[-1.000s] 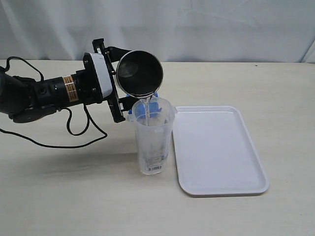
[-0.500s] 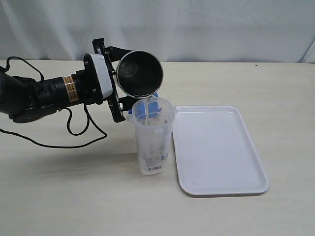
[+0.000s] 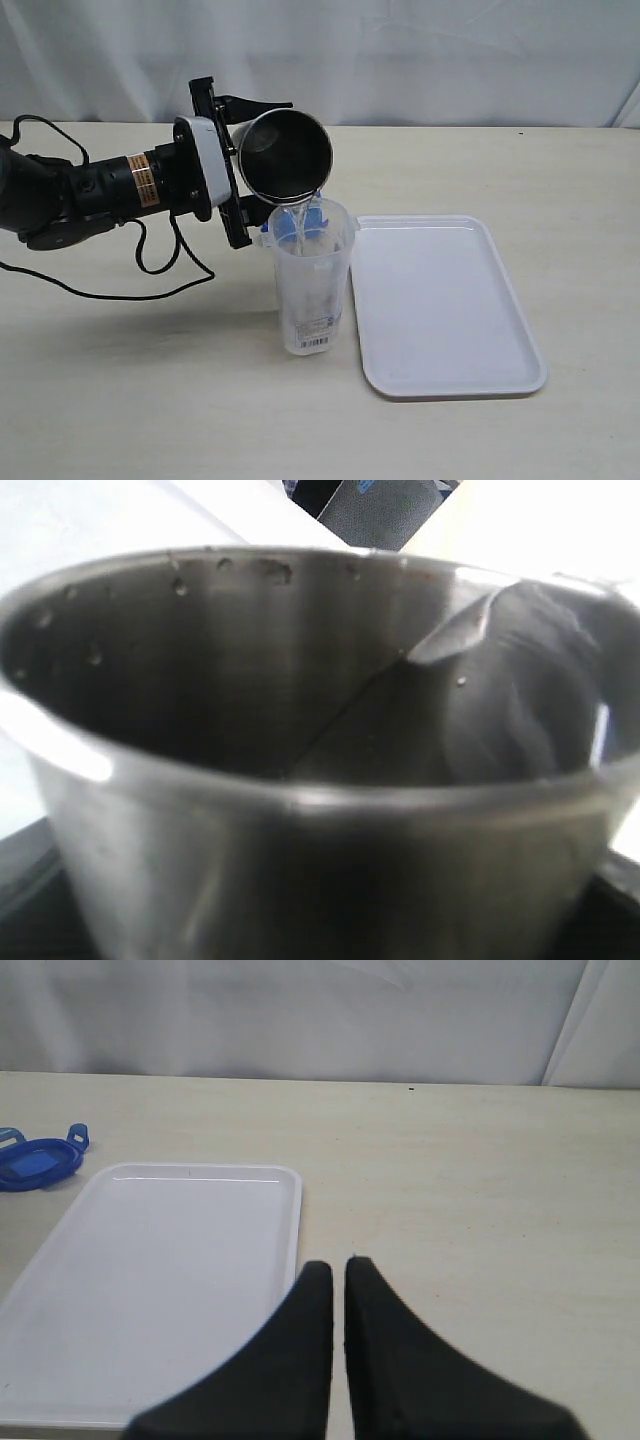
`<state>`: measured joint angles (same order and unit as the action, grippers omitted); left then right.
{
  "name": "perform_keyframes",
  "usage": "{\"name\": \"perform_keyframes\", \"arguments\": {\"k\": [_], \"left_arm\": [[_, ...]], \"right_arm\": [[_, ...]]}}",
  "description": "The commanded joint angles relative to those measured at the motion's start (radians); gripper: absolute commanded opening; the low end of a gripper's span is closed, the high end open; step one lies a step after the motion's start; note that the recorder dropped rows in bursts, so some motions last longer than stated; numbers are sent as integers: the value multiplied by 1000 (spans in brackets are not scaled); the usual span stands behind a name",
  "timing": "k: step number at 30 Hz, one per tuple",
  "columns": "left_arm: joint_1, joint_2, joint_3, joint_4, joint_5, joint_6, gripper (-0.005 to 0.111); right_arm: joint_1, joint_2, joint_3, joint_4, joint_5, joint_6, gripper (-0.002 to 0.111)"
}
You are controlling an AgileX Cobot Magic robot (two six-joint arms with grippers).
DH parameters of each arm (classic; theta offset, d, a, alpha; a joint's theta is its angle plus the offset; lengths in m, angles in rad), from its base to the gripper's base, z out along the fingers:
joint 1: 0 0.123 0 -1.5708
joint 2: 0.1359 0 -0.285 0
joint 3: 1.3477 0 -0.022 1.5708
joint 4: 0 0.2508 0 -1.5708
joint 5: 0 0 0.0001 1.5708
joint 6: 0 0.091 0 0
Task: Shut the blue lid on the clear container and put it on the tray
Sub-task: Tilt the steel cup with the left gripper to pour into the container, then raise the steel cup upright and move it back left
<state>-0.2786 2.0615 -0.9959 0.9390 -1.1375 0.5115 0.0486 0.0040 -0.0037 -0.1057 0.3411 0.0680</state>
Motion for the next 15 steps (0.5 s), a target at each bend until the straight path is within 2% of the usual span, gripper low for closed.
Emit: {"name": "perform_keyframes", "arguments": {"k": [1, 6, 15], "left_arm": [[-1, -25, -19, -42, -71, 19, 0], [-1, -25, -19, -42, -71, -16, 0], [-1, -25, -19, -42, -61, -360, 0]], "right_arm": [[-2, -4, 4, -7, 1, 1, 5], [-2, -4, 4, -7, 1, 1, 5], [-2, -4, 4, -7, 1, 1, 5]]}}
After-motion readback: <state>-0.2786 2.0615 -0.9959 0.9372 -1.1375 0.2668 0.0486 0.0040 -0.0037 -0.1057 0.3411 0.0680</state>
